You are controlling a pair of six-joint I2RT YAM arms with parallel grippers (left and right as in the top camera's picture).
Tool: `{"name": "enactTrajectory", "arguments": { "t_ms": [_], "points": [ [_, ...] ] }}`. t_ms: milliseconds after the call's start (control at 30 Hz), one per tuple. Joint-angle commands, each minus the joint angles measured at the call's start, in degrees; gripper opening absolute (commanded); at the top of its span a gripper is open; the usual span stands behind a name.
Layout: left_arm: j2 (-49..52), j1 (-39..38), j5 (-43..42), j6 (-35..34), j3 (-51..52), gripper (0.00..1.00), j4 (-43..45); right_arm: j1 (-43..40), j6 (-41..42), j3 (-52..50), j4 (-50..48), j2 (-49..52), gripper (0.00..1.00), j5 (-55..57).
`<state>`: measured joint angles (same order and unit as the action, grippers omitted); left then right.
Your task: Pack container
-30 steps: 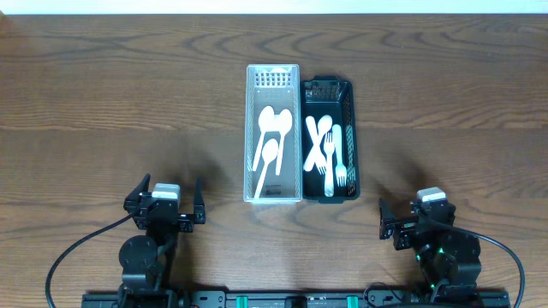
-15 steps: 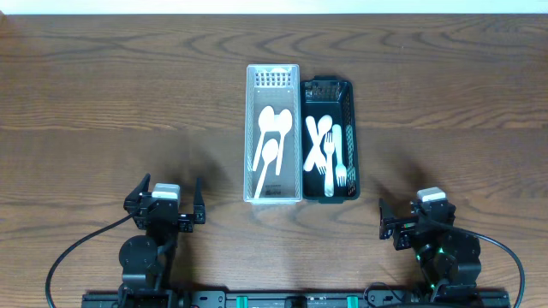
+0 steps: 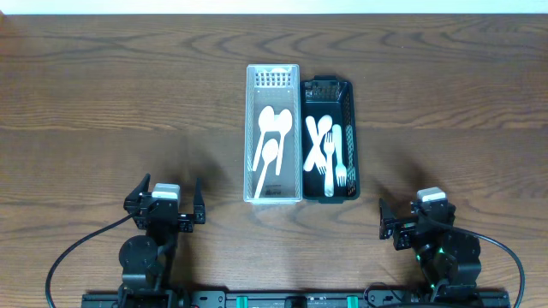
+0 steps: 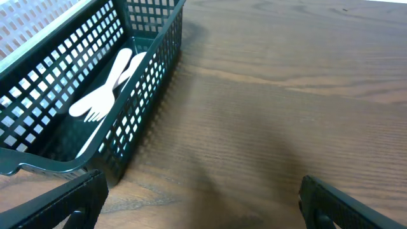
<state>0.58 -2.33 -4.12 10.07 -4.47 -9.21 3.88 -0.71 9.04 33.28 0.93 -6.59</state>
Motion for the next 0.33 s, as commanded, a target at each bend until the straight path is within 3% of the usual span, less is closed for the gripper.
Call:
{"name": "enactTrajectory", "arguments": {
  "t_ms": [0, 300],
  "points": [
    [-0.3, 0.3, -0.2, -0.9, 1.6, 0.98, -0.5, 0.2, -0.6, -0.4, -0.1, -0.6, 0.99, 0.4],
    [-0.3, 0.3, -0.2, -0.9, 1.6, 0.98, -0.5, 0.2, -0.6, -0.4, -0.1, -0.6, 0.99, 0.4]
  ]
}}
